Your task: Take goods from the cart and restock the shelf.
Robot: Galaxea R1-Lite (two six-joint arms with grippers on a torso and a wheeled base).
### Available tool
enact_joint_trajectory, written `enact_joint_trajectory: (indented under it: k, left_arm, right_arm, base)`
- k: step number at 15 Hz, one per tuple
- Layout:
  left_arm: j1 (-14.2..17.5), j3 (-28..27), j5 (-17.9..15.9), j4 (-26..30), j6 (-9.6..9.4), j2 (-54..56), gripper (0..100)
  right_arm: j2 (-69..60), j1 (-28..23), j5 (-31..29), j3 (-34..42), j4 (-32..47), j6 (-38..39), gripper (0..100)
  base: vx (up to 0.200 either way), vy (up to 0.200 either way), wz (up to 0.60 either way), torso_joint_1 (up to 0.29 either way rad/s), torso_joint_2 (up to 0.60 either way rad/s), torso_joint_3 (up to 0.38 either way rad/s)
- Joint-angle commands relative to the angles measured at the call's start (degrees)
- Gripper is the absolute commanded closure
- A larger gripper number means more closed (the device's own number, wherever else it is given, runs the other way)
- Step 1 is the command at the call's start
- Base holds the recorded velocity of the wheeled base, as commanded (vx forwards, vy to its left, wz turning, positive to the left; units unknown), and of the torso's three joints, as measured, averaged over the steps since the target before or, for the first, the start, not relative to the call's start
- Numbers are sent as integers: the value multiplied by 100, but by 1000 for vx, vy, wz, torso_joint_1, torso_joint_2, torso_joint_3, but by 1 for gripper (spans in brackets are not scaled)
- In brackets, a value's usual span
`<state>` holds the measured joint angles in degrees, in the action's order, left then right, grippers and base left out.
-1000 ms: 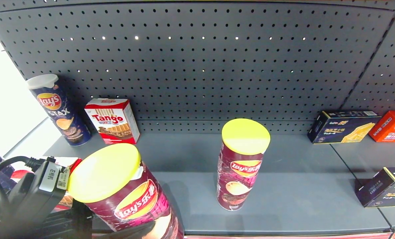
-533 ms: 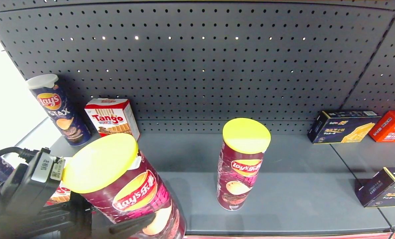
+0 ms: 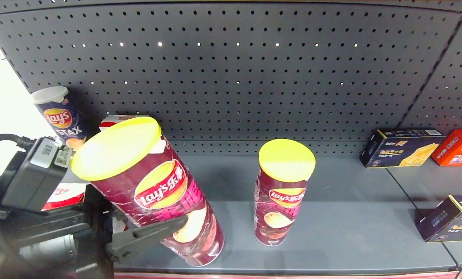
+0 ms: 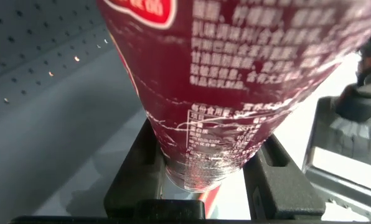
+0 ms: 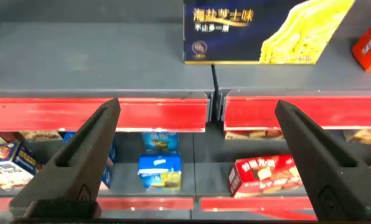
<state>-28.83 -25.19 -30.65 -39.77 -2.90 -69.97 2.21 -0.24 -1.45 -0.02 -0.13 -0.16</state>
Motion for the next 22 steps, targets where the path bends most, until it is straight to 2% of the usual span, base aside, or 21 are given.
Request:
enact_joint_trajectory:
  k: [1, 2, 3, 5, 6, 7, 8, 10, 13, 14, 16, 17, 18, 22]
  left_arm:
    - [18, -364, 191, -5, 62, -113, 100]
    - [18, -496, 182, 30, 185, -166, 100]
    - [18, -944, 76, 382, 343, -254, 100]
    - [53, -1603, -152, 1410, 343, -254, 100]
    - [62, -2104, -152, 2175, 308, -271, 100]
    - [71, -2254, -152, 2324, 246, -350, 100]
    - [238, -2236, -161, 2280, 70, -544, 100]
    - [299, -2096, -161, 2219, -598, -860, 100]
    - [308, -2403, -126, 2236, -659, -1291, 100]
    - [334, -2685, -29, 2192, -712, -1704, 100]
    - [449, -3080, -73, 2184, -1002, -2090, 100]
    - [510, -3546, -231, 2236, -1301, -2521, 100]
    - [510, -3818, -319, 2236, -1353, -2776, 100]
    - [361, -4618, -407, 2236, -1371, -3532, 100]
  right_arm:
    - [-159, 16, -4, 2, -4, -2, 0]
    - [-159, 16, 4, 2, -4, -2, 0]
    - [-159, 24, 4, 2, -4, -2, 0]
    - [-159, 16, 4, 2, -4, -2, 0]
    - [-159, 16, 4, 2, -4, -2, 0]
    - [-159, 16, -4, 2, -4, -2, 0]
    - [-159, 24, -4, 2, -4, -2, 0]
    - [-159, 16, -4, 2, -4, -2, 0]
    - [-159, 16, -4, 2, -4, -2, 0]
    - [-159, 16, -4, 2, -4, -2, 0]
    - [-159, 24, 4, 2, -4, -2, 0]
    - [-159, 16, -4, 2, -4, -2, 0]
    - [-159, 24, -4, 2, -4, -2, 0]
    - [-159, 16, 4, 2, -4, -2, 0]
  base:
    - [0, 0, 0, 0, 0, 0]
    - [0, 0, 0, 0, 0, 0]
    - [0, 0, 0, 0, 0, 0]
    - [0, 0, 0, 0, 0, 0]
    - [0, 0, 0, 0, 0, 0]
    - [0, 0, 0, 0, 0, 0]
    - [0, 0, 0, 0, 0, 0]
    - [0, 0, 0, 0, 0, 0]
    - [0, 0, 0, 0, 0, 0]
    - [0, 0, 0, 0, 0, 0]
    - [0, 0, 0, 0, 0, 0]
    - [0, 0, 0, 0, 0, 0]
    - [0, 0, 0, 0, 0, 0]
    - [0, 0, 0, 0, 0, 0]
